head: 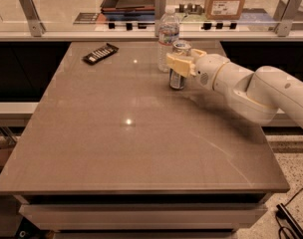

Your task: Move redbull can near water bottle

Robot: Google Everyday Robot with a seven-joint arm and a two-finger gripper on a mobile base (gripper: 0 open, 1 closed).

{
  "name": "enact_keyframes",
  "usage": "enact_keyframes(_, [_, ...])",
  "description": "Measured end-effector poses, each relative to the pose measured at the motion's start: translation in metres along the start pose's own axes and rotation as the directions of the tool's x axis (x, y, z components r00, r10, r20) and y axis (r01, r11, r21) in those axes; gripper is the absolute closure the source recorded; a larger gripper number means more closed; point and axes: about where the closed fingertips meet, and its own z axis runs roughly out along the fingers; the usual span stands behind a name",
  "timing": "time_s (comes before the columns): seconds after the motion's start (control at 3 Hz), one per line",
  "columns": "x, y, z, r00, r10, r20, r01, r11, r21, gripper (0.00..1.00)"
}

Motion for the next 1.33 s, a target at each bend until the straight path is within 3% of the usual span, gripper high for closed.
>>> enact_keyframes(0.33, [-0.0011,0.0022,0.0016,1.0,0.0,0.001,0.0,1.0,-0.005,0.81])
enact_keyframes(1.33, [-0.0032,0.0082,0.0066,1.0,-0.002,0.003,0.002,0.9999,-0.016,0.11])
